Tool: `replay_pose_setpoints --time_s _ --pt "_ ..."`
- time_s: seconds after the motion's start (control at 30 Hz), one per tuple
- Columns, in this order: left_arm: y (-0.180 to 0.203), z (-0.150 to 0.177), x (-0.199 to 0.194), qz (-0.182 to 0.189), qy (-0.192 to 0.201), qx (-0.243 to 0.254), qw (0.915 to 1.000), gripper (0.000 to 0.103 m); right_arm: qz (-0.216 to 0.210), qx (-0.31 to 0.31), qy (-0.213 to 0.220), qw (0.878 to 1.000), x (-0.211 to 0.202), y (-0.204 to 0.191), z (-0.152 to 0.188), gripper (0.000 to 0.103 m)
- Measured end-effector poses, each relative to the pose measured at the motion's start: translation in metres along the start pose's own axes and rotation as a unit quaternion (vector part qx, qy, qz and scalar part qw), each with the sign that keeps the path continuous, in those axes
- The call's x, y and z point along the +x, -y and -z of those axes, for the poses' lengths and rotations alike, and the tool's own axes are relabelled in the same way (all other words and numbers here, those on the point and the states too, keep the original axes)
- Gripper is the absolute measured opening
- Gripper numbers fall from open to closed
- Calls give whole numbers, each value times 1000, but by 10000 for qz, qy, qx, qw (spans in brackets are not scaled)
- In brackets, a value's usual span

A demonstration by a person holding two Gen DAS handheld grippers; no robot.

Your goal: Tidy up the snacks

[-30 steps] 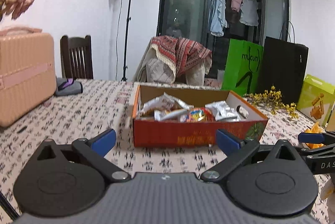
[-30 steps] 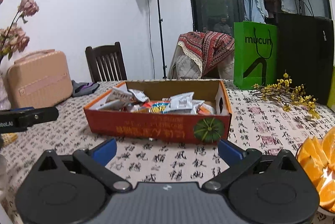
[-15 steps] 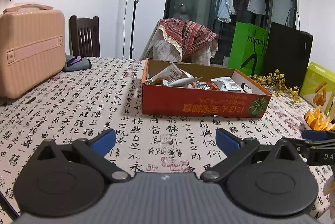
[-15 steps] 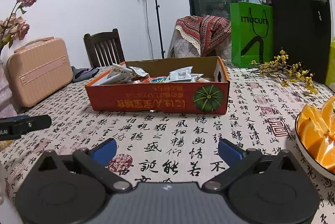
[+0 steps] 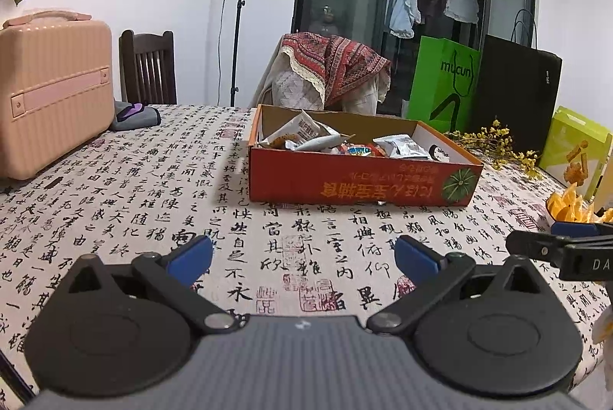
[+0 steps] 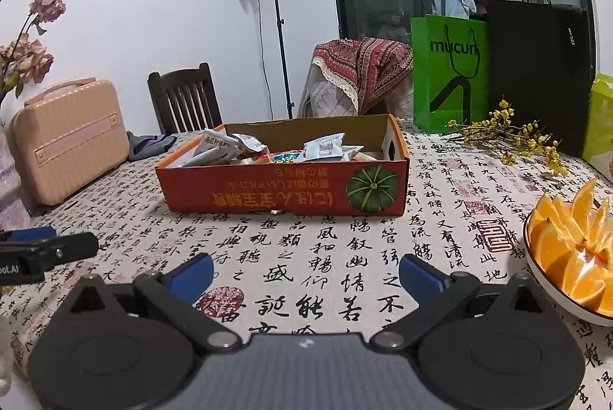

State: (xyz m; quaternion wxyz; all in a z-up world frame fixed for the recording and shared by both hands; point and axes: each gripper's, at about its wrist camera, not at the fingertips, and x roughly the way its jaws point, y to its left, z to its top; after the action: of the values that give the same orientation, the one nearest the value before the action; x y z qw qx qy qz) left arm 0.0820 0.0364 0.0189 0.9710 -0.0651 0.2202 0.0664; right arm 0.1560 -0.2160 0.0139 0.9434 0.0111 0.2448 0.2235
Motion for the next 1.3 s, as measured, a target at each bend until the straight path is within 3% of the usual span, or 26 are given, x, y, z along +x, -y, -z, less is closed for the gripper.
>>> replay_pose_setpoints --time_s 1.3 --pt "7 6 12 -10 -151 122 9998 103 -53 128 -22 9999 9 9 3 103"
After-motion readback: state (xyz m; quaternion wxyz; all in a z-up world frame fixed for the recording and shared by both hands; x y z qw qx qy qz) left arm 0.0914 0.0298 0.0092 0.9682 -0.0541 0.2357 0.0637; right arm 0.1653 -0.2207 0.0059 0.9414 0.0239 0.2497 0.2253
